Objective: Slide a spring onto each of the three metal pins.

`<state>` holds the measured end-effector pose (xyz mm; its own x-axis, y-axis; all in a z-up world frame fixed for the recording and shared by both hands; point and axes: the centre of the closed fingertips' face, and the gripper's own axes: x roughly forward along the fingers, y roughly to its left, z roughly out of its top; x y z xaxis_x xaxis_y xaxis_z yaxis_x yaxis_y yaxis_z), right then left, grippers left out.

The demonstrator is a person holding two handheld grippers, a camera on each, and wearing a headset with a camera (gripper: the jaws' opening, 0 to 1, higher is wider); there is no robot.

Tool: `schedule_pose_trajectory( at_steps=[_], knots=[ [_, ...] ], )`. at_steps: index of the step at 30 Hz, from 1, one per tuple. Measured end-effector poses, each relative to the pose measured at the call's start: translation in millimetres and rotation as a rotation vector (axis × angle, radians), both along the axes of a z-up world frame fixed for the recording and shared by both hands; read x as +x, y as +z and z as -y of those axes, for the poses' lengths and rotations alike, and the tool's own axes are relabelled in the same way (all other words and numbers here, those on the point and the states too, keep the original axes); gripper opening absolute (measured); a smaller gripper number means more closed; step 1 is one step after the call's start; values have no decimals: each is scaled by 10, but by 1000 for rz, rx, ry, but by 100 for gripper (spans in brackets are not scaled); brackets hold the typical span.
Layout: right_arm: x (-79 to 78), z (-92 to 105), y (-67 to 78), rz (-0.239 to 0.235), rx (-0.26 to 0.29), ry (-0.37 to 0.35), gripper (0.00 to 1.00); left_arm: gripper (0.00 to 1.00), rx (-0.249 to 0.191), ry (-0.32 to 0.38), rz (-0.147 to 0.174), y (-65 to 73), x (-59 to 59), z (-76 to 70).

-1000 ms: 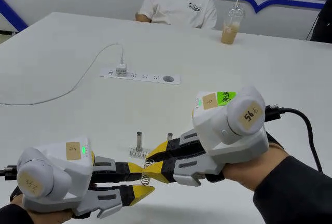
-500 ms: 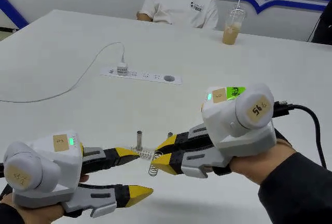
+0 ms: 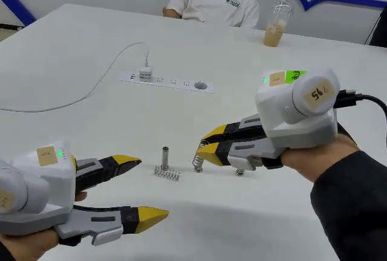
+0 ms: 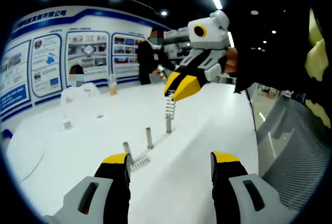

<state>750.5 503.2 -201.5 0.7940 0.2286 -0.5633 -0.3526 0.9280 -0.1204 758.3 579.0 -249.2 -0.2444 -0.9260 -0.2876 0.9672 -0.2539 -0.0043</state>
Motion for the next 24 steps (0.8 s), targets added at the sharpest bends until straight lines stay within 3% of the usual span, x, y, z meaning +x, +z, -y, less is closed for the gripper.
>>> schedule_pose_trajectory(
  at_steps=[6, 15, 24],
  knots=[
    [103, 199, -47, 4, -13, -53, 12, 66, -5, 16, -4, 13, 39, -11],
    [246, 434, -228, -17, -43, -103, 12, 67, -4, 29, -2, 13, 76, -34],
    [328, 483, -390, -42, -35, -116, 12, 68, -2, 40, -4, 2, 103, -47]
  ],
)
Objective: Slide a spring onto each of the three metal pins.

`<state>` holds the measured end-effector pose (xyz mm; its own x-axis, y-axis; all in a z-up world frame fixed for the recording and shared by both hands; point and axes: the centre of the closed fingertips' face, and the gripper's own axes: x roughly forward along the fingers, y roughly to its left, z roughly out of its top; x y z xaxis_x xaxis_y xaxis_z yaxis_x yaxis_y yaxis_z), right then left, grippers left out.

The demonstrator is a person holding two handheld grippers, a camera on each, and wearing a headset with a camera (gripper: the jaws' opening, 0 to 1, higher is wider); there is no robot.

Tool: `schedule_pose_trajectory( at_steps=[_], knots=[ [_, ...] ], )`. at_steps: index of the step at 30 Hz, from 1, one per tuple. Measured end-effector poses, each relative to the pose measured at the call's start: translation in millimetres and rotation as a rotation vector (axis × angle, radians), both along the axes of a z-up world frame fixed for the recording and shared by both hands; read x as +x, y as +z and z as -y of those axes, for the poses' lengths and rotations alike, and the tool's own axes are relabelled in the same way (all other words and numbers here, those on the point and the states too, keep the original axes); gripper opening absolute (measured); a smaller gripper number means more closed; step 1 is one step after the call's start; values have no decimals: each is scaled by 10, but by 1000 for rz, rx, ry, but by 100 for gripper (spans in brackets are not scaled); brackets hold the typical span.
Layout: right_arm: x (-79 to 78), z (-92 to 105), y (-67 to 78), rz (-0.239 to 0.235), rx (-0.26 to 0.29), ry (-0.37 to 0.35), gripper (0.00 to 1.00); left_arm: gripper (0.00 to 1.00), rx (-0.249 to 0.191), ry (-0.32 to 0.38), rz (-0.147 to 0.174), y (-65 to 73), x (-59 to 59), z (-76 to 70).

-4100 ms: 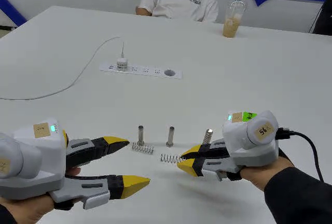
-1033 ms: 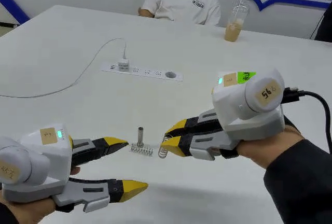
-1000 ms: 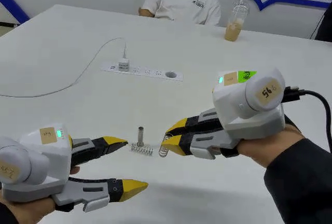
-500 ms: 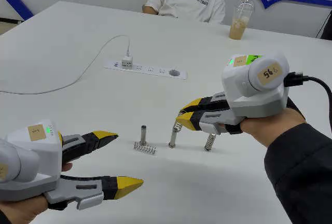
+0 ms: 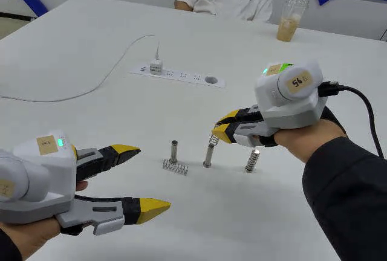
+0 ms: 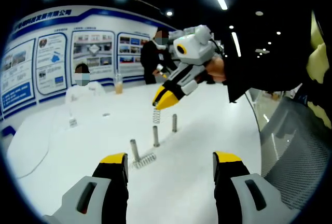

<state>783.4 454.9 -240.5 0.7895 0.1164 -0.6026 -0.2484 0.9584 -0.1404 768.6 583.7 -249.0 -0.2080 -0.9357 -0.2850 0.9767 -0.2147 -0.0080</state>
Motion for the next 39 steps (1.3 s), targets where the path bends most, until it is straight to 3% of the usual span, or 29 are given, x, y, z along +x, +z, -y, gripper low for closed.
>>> schedule_pose_trajectory(
  at_steps=[10, 39],
  knots=[
    [15, 16, -117, -19, 30, -12, 12, 67, 9, 8, -5, -37, 29, -15],
    [61, 76, -575, -57, 23, -38, 12, 67, 34, 5, -8, -98, 29, -29]
  ],
)
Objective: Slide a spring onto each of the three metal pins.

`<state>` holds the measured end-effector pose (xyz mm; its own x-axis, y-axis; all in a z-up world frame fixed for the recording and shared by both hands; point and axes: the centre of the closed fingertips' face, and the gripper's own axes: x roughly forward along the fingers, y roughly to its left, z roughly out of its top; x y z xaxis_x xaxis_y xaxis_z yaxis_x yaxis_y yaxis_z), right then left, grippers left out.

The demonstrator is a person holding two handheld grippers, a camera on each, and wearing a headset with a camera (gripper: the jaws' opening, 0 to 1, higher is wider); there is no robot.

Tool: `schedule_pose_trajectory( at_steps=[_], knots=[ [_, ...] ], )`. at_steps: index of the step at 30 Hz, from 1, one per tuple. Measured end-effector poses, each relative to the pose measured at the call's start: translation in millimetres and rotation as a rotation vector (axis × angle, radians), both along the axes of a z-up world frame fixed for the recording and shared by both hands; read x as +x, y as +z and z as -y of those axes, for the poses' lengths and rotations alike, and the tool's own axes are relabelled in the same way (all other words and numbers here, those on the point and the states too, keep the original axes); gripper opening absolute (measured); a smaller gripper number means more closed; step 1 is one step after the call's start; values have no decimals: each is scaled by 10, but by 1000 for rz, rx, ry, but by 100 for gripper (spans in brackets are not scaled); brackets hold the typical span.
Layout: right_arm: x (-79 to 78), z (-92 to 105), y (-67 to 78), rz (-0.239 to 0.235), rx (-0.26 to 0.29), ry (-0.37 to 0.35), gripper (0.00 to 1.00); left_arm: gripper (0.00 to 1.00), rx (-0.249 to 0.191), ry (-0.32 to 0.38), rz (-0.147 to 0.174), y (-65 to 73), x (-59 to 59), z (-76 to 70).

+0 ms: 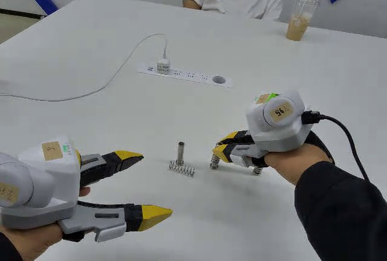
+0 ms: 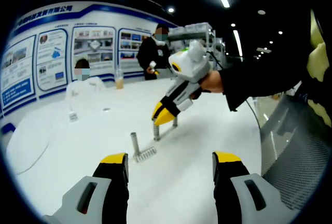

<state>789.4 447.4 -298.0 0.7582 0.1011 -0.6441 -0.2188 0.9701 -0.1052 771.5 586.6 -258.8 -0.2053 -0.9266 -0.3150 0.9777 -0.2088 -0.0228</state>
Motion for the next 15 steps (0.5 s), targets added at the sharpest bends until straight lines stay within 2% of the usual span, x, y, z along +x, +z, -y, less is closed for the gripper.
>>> schedule_pose_trajectory(
  at_steps=[8, 15],
  knots=[
    [5, -7, -100, -19, -3, -7, 12, 67, 0, -2, -2, -9, -13, 8],
    [14, -10, -85, -11, -1, -11, 12, 67, 2, 1, -4, -23, -13, -4]
  ],
)
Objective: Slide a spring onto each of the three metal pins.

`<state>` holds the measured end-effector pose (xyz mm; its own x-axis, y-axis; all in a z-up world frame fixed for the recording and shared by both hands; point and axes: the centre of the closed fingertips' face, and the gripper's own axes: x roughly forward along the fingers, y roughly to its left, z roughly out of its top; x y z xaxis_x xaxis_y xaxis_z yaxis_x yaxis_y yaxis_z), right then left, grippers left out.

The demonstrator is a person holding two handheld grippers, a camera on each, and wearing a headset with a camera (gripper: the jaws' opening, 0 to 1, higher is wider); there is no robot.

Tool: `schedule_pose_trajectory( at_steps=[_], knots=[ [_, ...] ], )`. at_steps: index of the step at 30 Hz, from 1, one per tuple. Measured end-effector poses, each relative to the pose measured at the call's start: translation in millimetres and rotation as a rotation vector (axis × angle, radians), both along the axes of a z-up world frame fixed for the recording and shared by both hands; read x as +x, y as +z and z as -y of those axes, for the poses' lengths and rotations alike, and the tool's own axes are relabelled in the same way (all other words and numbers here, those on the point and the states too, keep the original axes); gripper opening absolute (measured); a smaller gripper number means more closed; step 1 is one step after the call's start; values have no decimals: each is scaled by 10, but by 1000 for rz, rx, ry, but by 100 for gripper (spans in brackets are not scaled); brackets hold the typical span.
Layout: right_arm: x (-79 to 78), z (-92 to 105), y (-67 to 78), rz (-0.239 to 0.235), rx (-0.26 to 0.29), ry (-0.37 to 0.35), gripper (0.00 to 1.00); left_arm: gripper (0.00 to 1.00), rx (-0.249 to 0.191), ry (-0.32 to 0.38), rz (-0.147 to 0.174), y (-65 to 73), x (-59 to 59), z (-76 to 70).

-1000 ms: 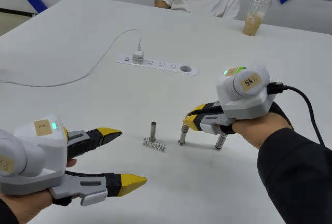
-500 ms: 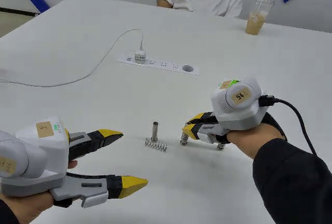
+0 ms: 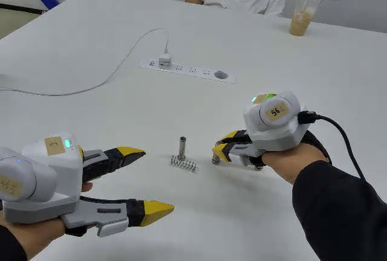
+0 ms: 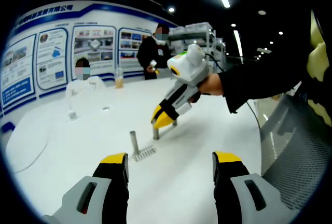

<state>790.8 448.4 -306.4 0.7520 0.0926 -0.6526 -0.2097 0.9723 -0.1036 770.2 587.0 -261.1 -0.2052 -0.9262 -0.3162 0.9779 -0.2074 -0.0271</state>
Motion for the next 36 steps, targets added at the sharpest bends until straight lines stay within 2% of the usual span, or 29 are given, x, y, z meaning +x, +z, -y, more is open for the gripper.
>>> schedule_pose_trajectory(
  at_steps=[8, 13, 16, 21, 25, 31, 36],
  knots=[
    [-28, 14, 62, 18, -15, -8, 17, 67, -2, -3, 0, 3, -15, 10],
    [-48, -2, 204, 56, -25, -15, 19, 67, -2, -7, 3, 7, -25, 13],
    [-42, -72, 346, 95, -32, -3, 19, 67, -2, -5, 2, 8, -21, 10],
    [-15, -196, 454, 127, -26, 23, 19, 67, -3, -4, 3, 16, -12, 4],
    [6, -296, 428, 127, -10, 42, 18, 67, -2, -5, 6, 15, -13, -2],
    [29, -416, 261, 91, 5, 80, 18, 67, 0, -3, 7, 24, -7, -9],
    [53, -474, 60, 48, 23, 101, 18, 67, 2, -2, 6, 22, -6, -12]
  ],
)
